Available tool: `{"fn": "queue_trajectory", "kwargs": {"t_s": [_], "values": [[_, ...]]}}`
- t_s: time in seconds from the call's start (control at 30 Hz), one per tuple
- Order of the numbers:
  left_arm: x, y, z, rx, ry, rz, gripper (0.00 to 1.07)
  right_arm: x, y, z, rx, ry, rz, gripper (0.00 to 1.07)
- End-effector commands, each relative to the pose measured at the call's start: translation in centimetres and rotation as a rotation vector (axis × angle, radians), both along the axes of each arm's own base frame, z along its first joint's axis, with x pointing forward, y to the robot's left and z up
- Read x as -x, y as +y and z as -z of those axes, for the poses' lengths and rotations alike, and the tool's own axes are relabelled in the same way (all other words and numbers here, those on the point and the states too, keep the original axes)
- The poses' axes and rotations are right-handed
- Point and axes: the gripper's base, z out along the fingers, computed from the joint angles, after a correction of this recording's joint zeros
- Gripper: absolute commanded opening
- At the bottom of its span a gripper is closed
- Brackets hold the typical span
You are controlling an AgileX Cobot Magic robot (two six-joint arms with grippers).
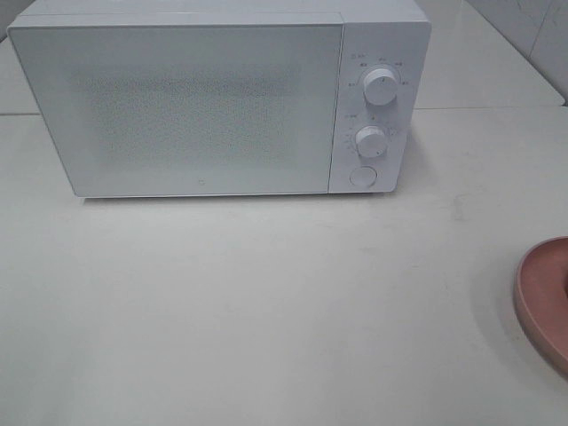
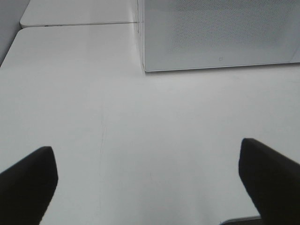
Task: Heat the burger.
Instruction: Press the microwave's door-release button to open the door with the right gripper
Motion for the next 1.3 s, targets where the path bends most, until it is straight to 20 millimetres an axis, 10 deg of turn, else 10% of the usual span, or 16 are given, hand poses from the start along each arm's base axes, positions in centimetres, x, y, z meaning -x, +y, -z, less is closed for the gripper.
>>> {"fn": "queue_trajectory", "kwargs": {"t_s": [0.03, 0.7, 1.3], "values": [[0.3, -0.1, 0.0, 0.007, -0.029, 0.005, 0.98, 0.4, -0.1, 0.0, 0.009, -0.04, 0.001, 0.76], [0.3, -0.1, 0.0, 0.007, -0.029, 0.005, 0.98, 0.1, 0.0, -1.1, -0.002, -0.073, 0.0, 0.76], [0.3, -0.1, 0.0, 0.007, -0.029, 0.005, 0.98, -6.3, 0.9, -2.2, 0.016, 0.013, -0.014, 0.76]]}}
